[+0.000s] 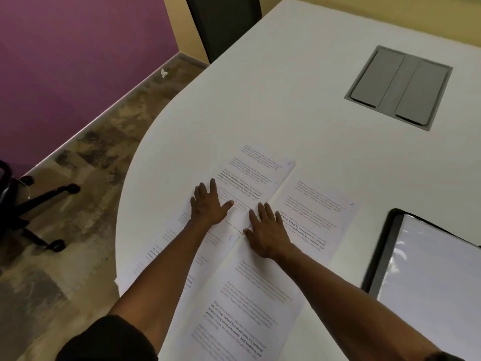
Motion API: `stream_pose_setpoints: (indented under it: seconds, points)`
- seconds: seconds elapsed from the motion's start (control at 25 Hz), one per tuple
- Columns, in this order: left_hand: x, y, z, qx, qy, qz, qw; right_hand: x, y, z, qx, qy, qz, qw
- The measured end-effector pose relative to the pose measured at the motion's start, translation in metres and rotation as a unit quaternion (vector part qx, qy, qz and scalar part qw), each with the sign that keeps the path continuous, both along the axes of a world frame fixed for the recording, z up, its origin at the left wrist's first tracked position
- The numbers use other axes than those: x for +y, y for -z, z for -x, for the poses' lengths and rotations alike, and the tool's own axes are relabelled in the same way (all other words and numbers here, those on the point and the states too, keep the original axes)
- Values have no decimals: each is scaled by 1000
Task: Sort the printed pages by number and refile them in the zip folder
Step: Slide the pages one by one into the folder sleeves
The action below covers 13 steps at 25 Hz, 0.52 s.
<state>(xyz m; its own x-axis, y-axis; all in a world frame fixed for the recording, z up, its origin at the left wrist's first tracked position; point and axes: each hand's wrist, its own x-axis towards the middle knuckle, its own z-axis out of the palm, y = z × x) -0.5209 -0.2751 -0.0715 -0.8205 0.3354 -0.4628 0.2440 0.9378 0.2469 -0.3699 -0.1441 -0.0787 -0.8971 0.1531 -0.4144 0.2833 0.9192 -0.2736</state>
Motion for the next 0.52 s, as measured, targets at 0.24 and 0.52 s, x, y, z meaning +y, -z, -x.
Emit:
stream_pose_setpoints:
  seconds: [0.24,0.52]
  points:
    - [15,3,0,-6,-47,-7,999,0,2,9,-17,-1,-2,1000]
    - [30,-9,-9,39,-89,-91,991,2,7,10,-11,-2,-6,1000]
